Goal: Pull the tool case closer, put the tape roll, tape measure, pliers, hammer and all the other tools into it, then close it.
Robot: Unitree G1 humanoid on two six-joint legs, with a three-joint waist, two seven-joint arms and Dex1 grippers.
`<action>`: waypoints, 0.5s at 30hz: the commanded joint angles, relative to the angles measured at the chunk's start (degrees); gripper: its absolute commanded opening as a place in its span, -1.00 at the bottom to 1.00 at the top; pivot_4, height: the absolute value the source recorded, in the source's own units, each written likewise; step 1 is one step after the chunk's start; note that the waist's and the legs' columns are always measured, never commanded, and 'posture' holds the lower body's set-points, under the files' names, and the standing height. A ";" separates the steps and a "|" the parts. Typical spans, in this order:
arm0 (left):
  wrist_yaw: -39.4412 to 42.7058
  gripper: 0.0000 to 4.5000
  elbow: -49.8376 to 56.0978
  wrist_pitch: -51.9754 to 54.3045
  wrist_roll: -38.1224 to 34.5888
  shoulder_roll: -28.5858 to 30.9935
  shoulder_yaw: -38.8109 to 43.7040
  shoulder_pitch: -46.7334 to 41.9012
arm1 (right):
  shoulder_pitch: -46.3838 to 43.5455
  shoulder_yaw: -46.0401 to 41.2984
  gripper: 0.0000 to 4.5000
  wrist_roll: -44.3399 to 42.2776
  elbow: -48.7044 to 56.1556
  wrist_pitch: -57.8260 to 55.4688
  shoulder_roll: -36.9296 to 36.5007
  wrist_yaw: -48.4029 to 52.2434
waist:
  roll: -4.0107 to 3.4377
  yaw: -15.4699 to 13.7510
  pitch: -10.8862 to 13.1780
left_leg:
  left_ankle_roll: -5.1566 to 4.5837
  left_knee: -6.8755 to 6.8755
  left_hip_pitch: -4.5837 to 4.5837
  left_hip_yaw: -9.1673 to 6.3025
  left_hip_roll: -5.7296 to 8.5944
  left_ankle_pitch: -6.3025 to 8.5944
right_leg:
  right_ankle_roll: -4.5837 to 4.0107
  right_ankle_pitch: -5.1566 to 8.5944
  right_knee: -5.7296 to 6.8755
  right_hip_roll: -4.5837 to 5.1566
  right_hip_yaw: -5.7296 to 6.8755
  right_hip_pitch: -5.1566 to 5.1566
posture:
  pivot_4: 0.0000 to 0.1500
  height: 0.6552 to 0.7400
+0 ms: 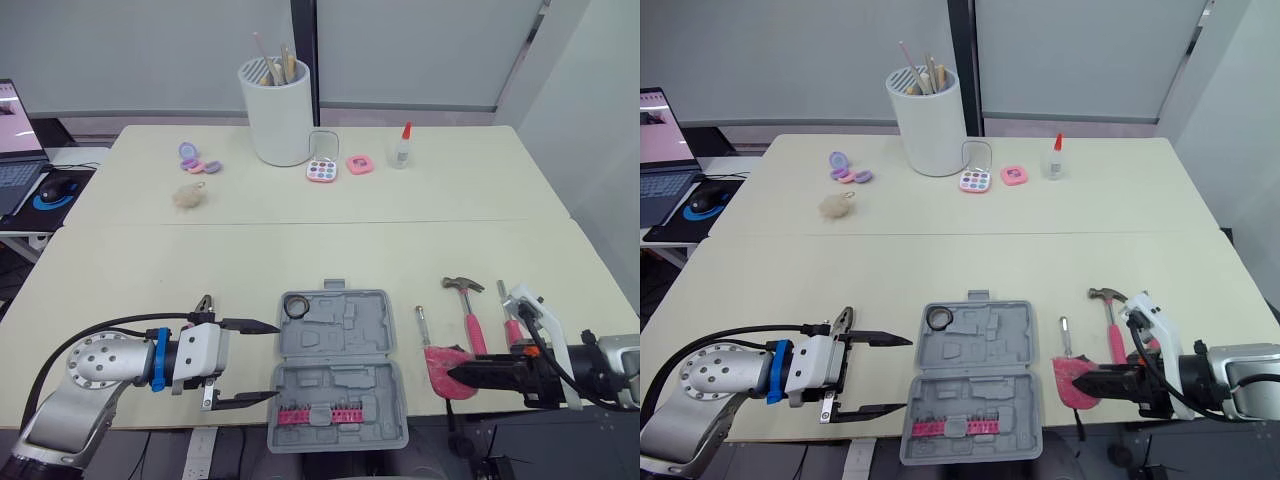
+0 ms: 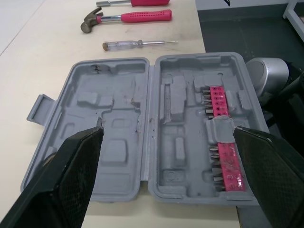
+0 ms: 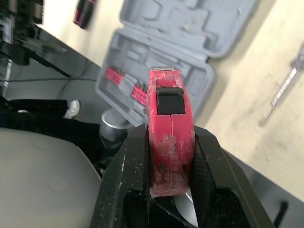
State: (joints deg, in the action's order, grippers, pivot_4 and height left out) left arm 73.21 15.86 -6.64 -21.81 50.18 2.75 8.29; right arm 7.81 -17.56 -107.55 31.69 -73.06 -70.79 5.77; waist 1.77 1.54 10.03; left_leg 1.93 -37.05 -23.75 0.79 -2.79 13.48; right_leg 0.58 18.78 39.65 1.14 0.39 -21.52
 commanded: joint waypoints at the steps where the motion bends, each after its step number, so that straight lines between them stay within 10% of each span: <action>1: 0.14 1.00 1.52 -1.79 -0.08 -0.48 0.15 0.88 | 1.52 0.85 -0.66 8.44 2.88 1.04 0.50 3.22 | 0.00 -0.03 0.00 | 0.00 0.00 0.00 0.01 0.02 0.00 | 0.00 0.00 -0.03 0.00 0.00 0.00 | 1.00 0.92; 15: -1.53 1.00 5.24 1.21 0.00 -0.82 -2.21 -0.82 | -0.81 15.51 -0.66 28.14 -1.38 5.38 19.10 -3.17 | 0.00 -0.06 -0.02 | 0.01 0.04 -0.04 -0.04 0.08 0.00 | 0.05 -0.03 -0.23 -0.01 0.04 0.08 | 1.00 0.92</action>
State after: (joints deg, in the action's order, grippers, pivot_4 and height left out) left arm 71.88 19.01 -5.55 -21.40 49.64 1.09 7.93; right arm 7.74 -1.91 -79.34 29.88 -67.92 -52.45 3.15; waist 1.76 1.48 10.01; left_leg 1.94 -37.01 -23.79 0.75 -2.72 13.48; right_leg 0.63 18.76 39.42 1.12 0.44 -21.43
